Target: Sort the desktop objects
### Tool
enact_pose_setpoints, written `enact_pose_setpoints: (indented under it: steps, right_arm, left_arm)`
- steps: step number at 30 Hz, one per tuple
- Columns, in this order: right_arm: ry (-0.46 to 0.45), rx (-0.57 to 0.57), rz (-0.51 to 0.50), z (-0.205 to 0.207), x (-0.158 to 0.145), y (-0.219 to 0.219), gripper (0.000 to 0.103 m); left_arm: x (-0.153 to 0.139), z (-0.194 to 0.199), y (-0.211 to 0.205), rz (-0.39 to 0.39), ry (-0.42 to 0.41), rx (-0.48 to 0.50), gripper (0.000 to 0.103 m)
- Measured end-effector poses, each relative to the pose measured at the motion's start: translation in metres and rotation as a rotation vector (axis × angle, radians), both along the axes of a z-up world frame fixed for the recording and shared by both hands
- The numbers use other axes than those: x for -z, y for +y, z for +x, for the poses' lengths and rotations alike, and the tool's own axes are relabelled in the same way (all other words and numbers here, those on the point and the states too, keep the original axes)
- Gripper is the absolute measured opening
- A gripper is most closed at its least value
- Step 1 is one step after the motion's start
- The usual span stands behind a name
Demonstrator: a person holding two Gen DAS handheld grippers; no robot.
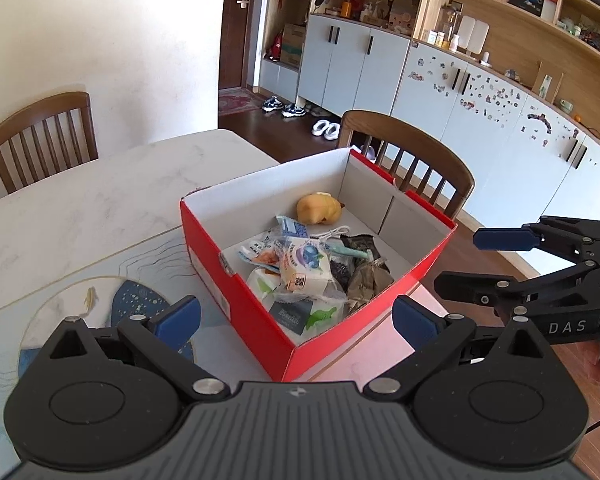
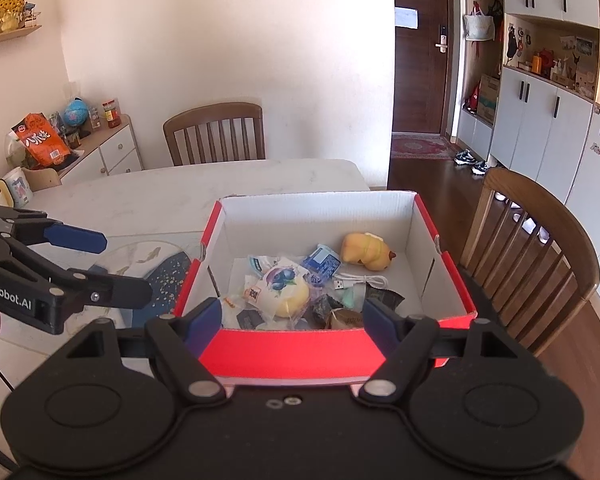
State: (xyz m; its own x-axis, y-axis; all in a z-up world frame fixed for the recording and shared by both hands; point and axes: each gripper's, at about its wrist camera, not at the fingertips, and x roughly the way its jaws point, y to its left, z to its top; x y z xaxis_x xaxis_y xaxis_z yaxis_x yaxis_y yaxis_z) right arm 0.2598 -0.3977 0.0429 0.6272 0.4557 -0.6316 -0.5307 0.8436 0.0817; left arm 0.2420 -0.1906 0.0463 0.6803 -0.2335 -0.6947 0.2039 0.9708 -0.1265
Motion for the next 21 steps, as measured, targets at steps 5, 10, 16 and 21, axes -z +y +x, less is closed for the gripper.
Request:
enact_pose_setpoints:
  steps: [5,10,16,21]
  right_arm:
    - [0.006,0.011,0.003,-0.004,0.002,0.0,0.078]
    - [0.005,0.016,-0.004,-0.008,0.004,0.002,0.078]
    - [0.004,0.028,-0.005,-0.012,0.005,0.005,0.078]
    - [0.001,0.042,-0.005,-0.015,0.004,0.007,0.078]
  left_arm:
    - [0.002,-0.006,0.001,-0.007,0.005,-0.003,0.102]
    - [0.003,-0.009,0.004,-0.008,0.0,-0.007,0.102]
    - [0.006,-0.012,0.007,-0.013,0.016,-0.002,0.102]
    - [0.005,-0.014,0.01,0.006,-0.012,-0.027,0.103]
